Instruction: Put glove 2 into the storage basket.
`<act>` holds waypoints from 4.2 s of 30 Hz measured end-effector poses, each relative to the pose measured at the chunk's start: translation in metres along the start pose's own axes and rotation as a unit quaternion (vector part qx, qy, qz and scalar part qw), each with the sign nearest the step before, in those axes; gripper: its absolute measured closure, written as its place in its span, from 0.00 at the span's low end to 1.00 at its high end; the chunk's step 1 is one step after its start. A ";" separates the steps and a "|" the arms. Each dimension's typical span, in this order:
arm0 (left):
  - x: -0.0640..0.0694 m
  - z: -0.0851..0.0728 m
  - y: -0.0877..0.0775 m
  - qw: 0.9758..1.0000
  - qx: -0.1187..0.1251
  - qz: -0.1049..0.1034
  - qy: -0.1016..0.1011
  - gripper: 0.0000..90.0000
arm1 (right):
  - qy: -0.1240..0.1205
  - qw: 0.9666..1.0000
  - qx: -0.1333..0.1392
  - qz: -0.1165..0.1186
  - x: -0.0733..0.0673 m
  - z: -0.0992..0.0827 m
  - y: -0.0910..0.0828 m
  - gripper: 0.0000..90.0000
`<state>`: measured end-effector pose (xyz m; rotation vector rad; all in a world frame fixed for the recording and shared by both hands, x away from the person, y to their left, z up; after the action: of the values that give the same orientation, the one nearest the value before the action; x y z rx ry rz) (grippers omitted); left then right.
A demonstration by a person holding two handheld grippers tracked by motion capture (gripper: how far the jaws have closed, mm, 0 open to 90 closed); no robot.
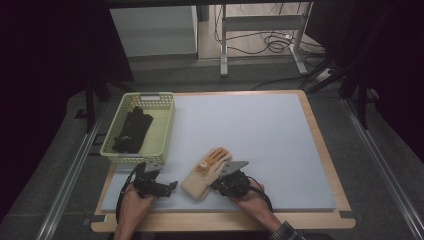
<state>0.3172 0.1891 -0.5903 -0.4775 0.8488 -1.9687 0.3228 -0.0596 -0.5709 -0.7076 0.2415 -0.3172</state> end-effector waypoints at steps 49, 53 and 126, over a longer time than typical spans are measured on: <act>0.024 0.030 -0.025 0.998 0.006 -0.055 0.000 0.06 | 0.106 0.975 0.002 -0.196 0.121 -0.081 -0.116 0.21; 0.038 0.051 -0.029 0.997 0.001 -0.073 0.016 0.05 | 0.106 0.975 0.003 -0.196 0.121 -0.081 -0.116 0.21; -0.093 0.163 -0.052 0.991 -0.051 0.098 -0.075 0.57 | 0.105 0.974 0.004 -0.199 0.121 -0.081 -0.116 0.21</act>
<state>0.4359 0.2263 -0.4400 -0.5716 0.8695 -1.6932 0.3848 -0.2346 -0.5661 -0.7130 0.2980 -0.7775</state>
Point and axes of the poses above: each handheld gripper's, and its own axes: y roughly forward along the jaws, z roughly out of its top, x roughly to its right, the point moved 5 cm from there along y, roughly forward along the jaws, and after that the axes turned 4 degrees about z, right-handed, at the moved point
